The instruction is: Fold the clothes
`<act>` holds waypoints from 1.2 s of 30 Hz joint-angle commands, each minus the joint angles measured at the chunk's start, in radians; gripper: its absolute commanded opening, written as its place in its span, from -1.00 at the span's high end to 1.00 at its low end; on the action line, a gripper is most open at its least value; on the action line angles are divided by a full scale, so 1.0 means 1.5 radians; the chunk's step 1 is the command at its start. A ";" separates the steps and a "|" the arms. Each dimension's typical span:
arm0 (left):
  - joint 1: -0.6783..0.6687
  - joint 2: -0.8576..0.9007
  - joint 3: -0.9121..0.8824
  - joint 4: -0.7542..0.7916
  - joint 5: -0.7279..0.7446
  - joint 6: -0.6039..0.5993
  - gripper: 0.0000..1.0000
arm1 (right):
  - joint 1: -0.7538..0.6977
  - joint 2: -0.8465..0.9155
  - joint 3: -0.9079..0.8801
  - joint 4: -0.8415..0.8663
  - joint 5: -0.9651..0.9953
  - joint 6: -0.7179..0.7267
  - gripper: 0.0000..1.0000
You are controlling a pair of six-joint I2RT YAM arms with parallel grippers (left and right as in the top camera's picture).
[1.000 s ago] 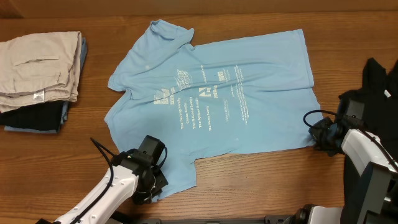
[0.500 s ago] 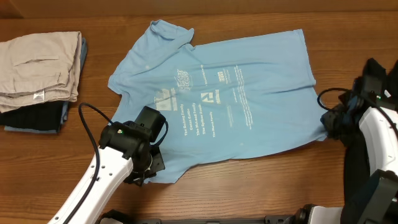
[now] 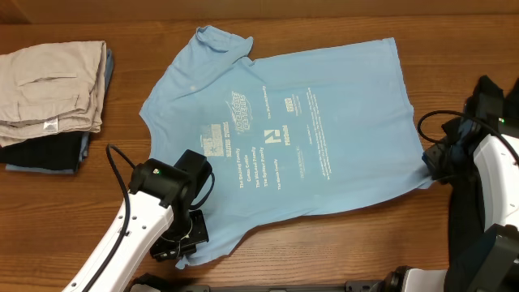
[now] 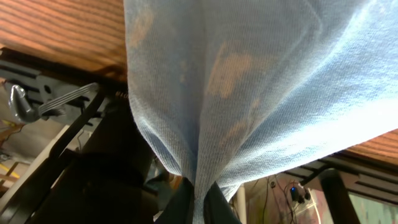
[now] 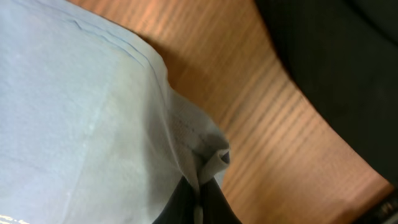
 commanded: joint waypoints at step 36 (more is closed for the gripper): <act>0.176 0.257 0.240 0.482 -0.225 0.282 0.92 | 0.109 0.194 0.102 0.348 -0.027 -0.030 0.92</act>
